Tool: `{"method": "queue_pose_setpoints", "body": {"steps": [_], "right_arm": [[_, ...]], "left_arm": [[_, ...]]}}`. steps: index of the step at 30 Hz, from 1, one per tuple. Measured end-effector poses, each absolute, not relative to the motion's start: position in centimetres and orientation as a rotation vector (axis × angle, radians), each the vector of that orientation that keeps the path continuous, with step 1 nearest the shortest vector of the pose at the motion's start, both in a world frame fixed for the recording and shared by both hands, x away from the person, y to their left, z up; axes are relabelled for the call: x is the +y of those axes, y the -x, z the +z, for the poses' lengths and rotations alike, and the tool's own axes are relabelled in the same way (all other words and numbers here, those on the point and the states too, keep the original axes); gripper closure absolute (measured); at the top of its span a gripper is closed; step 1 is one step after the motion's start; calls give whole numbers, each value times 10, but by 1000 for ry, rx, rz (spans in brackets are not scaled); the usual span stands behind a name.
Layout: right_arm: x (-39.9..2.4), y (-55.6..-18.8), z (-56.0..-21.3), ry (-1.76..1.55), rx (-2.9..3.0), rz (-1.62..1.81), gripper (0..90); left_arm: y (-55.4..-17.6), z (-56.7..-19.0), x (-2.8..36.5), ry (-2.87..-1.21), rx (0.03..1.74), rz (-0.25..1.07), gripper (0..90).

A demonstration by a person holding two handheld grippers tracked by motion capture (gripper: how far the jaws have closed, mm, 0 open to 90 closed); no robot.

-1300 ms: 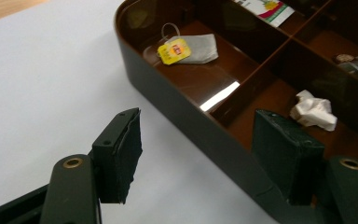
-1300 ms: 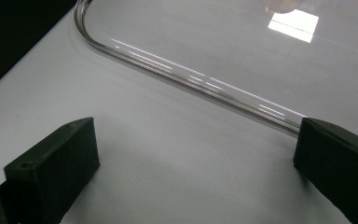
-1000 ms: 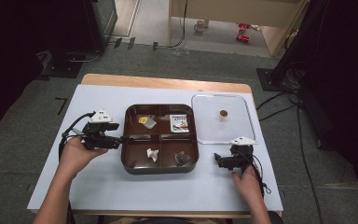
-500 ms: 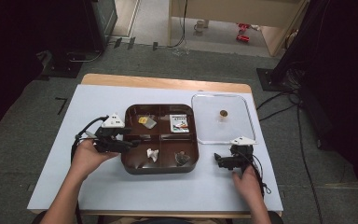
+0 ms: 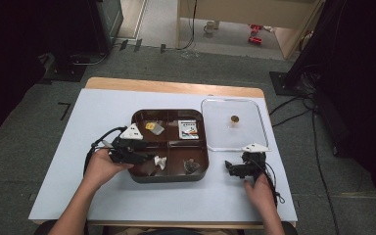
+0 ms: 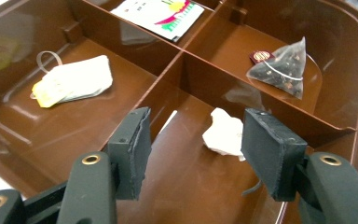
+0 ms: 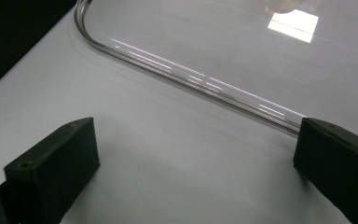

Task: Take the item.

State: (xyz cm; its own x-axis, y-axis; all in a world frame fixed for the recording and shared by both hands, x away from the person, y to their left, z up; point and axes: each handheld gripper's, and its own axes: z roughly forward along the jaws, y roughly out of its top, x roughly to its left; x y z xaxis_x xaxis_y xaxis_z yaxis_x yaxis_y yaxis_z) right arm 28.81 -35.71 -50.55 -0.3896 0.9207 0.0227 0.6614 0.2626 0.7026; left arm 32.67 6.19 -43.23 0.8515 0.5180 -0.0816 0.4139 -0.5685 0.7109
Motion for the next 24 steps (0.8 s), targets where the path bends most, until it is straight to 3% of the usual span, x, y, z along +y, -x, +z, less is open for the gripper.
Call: {"method": "queue_pose_setpoints", "body": {"steps": [11,24], "right_arm": [[-357,-288,-506,-1435,2148,899,0],[-357,-288,-505,-1437,2148,900,0]], "left_arm": [[-329,-443,42,-2314,628,96,447],[-326,-455,29,-2438,587,108,495]]}}
